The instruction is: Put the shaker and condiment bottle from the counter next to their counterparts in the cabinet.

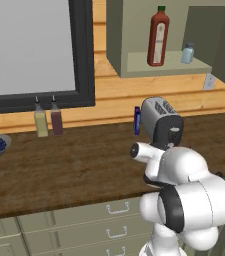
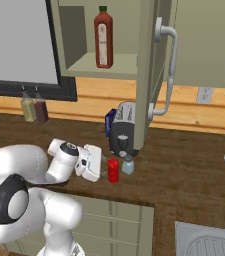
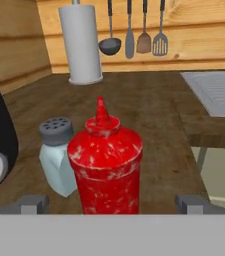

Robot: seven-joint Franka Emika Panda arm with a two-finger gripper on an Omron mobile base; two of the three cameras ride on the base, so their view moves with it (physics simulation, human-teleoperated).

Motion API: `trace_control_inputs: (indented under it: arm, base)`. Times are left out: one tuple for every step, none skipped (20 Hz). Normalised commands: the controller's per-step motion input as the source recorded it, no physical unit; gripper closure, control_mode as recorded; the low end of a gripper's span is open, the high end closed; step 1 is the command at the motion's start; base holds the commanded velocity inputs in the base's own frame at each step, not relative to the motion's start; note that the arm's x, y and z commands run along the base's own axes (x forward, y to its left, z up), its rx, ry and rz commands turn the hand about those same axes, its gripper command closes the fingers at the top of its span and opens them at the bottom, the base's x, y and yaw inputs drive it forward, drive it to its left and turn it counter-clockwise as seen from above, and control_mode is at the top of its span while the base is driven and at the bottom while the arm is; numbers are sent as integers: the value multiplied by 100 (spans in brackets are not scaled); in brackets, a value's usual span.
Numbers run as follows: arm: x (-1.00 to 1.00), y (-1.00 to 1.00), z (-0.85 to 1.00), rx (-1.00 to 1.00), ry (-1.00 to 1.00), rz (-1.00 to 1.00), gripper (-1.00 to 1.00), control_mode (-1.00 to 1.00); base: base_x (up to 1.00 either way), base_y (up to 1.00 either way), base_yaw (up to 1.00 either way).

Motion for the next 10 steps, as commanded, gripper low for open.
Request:
trace_control_inputs:
  arm:
    - [0,-28,-28,-1,0,0,-100,-100]
    - [2,-26,-26,-2,0,0,-100,-100]
    - [4,-24,-34,-3,0,0,-100,-100]
    - [13,-24,-39,-3,0,0,-100,-100]
    - [17,-21,-46,-5,-4,0,-100,-100]
    - [31,-12,-51,-7,-4,0,-100,-100]
    - [31,-11,-51,-7,-7,0,-100,-100]
    - [31,-8,-51,-7,-9,0,-100,-100]
    - [25,-4,-54,-9,-12,0,-100,-100]
    - [31,0,-46,-9,-10,0,100,-100]
  base:
    - [0,0,0]
    - [0,0,0]
    - [0,0,0]
    - [0,0,0]
    - [0,0,0]
    - [0,0,0]
    - [0,0,0]
    - [0,0,0]
    - [0,0,0]
    - [0,0,0]
